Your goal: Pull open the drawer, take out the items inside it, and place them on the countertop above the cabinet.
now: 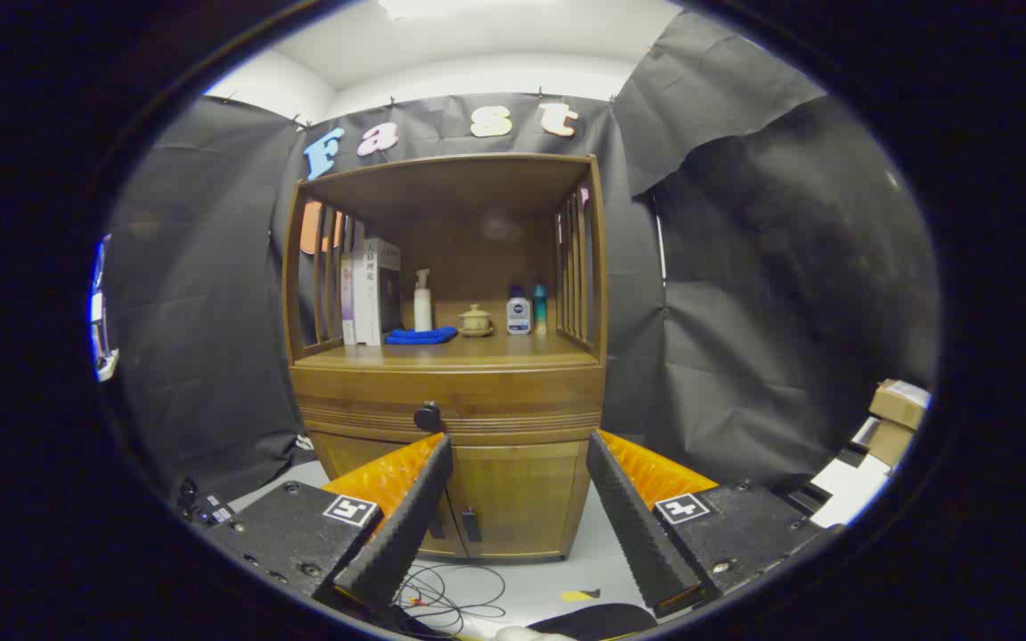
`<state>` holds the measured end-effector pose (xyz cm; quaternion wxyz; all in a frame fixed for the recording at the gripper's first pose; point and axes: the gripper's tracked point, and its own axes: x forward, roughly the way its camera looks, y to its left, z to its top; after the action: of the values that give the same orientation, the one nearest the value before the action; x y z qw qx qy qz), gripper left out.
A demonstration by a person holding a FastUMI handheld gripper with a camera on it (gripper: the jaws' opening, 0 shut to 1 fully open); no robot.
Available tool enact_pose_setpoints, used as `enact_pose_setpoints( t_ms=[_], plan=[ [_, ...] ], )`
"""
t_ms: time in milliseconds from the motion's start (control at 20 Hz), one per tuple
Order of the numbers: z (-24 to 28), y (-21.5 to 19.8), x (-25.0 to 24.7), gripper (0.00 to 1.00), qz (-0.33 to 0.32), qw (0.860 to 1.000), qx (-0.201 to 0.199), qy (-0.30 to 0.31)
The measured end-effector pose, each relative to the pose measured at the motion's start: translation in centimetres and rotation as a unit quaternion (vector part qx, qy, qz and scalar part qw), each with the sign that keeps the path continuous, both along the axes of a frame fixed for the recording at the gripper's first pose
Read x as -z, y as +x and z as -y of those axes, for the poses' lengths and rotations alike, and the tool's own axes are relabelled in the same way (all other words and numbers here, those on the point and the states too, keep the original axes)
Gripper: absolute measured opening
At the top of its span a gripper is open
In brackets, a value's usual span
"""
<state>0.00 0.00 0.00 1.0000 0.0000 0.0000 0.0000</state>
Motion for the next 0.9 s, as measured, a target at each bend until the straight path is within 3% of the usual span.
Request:
enact_pose_setpoints(
  t_ms=[900],
  plan=[
    [-0.8, 1.6, -0.4, 0.99, 0.004, 1.0, 0.003, -0.007]
  ],
)
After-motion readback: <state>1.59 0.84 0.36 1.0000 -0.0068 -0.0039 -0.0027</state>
